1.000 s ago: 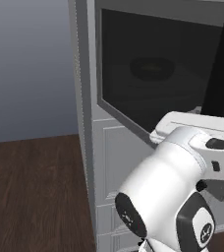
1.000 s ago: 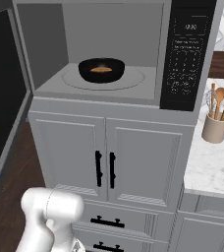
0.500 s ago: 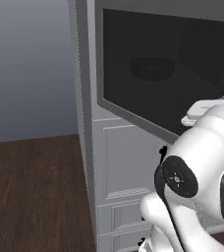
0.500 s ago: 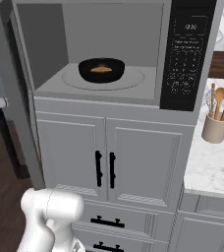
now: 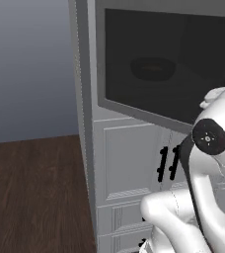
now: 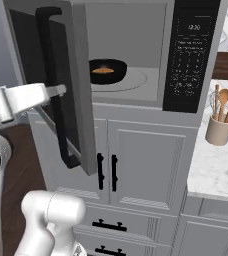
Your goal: Open the microwave, place the bowl with waffle inside the microwave, then close the microwave door and turn it on.
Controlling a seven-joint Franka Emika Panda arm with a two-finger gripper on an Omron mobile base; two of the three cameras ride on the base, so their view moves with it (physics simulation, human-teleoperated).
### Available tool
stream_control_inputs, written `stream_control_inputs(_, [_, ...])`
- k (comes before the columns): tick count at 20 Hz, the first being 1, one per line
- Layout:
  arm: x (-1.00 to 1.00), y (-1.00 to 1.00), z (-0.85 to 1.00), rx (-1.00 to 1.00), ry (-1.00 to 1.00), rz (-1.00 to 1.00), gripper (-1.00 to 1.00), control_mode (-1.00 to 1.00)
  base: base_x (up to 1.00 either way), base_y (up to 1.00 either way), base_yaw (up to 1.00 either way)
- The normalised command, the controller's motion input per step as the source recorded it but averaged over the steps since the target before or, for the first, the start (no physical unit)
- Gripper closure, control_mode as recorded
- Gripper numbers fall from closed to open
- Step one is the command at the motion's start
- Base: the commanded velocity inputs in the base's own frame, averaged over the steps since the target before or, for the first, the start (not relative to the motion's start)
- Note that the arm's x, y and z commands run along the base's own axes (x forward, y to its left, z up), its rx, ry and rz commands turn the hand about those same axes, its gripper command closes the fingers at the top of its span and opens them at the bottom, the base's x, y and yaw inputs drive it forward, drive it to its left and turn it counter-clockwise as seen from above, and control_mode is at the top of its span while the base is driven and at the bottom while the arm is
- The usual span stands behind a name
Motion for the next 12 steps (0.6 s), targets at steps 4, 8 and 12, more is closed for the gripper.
stream_control_inputs(4, [0.94,-0.53,0.00,0.00,0.05,0.00,-1.00,-1.00,0.00,0.00,0.00])
stream_control_inputs(8, [0.91,-0.33,0.00,0.00,0.02,0.03,-1.00,-1.00,0.00,0.00,0.00])
stream_control_inputs(12, [0.95,-0.14,0.00,0.00,0.07,0.05,-1.00,-1.00,0.00,0.00,0.00])
